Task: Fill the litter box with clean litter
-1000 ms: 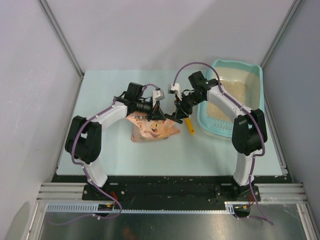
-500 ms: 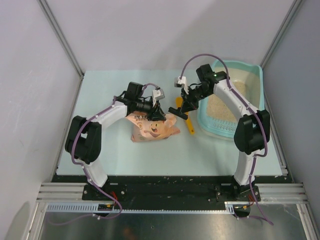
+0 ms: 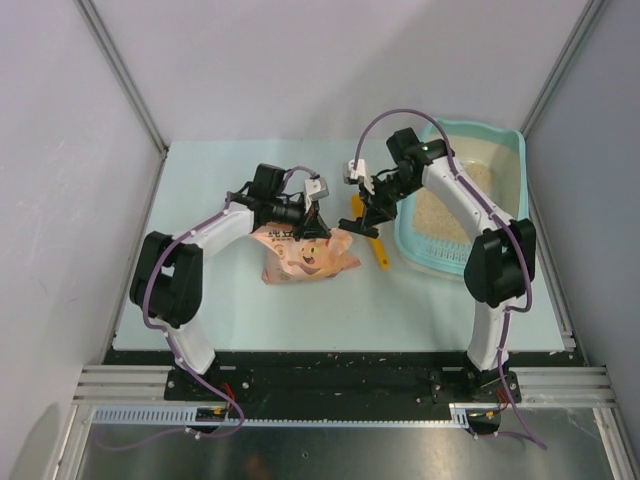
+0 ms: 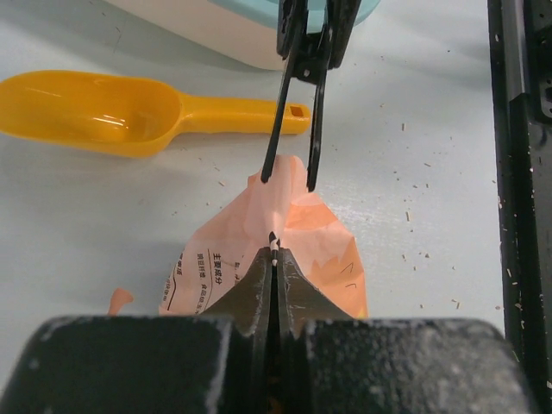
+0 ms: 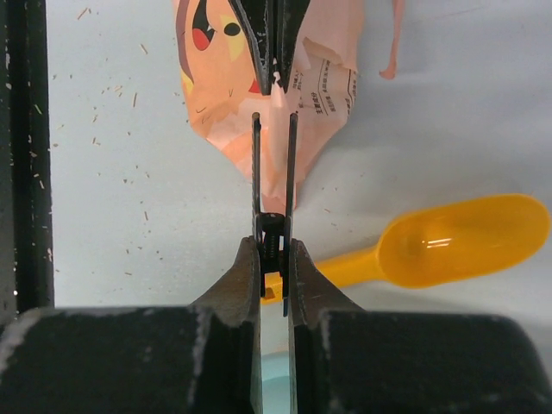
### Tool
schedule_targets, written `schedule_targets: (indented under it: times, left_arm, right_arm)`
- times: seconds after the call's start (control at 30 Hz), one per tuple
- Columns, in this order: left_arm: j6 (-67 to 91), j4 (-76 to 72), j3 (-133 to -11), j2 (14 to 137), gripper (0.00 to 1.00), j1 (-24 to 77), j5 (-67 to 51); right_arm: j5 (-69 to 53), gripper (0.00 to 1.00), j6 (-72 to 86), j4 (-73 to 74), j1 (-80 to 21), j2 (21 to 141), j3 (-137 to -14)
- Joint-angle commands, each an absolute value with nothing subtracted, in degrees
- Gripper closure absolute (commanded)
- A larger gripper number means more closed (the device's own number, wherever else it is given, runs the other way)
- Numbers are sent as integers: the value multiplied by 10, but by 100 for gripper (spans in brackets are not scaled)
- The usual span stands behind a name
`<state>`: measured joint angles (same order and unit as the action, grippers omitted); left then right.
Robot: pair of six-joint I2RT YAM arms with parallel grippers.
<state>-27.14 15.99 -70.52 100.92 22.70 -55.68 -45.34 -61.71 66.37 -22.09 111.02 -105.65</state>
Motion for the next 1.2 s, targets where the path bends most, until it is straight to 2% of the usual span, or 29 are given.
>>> schedule_targets:
  times: [0.0, 0.23, 0.3, 0.4, 0.5, 0.57, 0.67, 0.77, 1.07, 1.17]
  left_arm:
    - [-273, 169, -712, 991, 98, 225, -569]
    - [-272, 169, -711, 988, 98, 224, -570]
    - [-272, 169, -709, 984, 95, 224, -571]
    - [-267, 170, -703, 974, 69, 219, -562]
    - [-264, 172, -686, 948, 62, 200, -558]
    - [-270, 181, -667, 929, 61, 177, -559]
    - [-279, 201, -647, 911, 62, 147, -567]
    - [-294, 219, -634, 899, 68, 131, -574]
    - [-301, 233, -642, 905, 100, 127, -609]
    - [-301, 233, -649, 906, 100, 127, -607]
  right_arm:
    - [-440, 100, -653, 683, -239, 1129, -1096]
    - [-409, 100, -670, 686, -257, 1140, -1092]
    - [-403, 100, -673, 686, -259, 1140, -1091]
    - [-395, 100, -678, 685, -267, 1140, -1090]
    - [-382, 100, -686, 681, -276, 1135, -1085]
    - [-374, 100, -690, 679, -281, 1133, -1085]
    - [-364, 100, -693, 673, -290, 1129, -1086]
    - [-352, 100, -701, 671, -304, 1132, -1092]
    - [-350, 100, -686, 684, -328, 1162, -1151]
    - [-346, 100, -686, 693, -330, 1170, -1170]
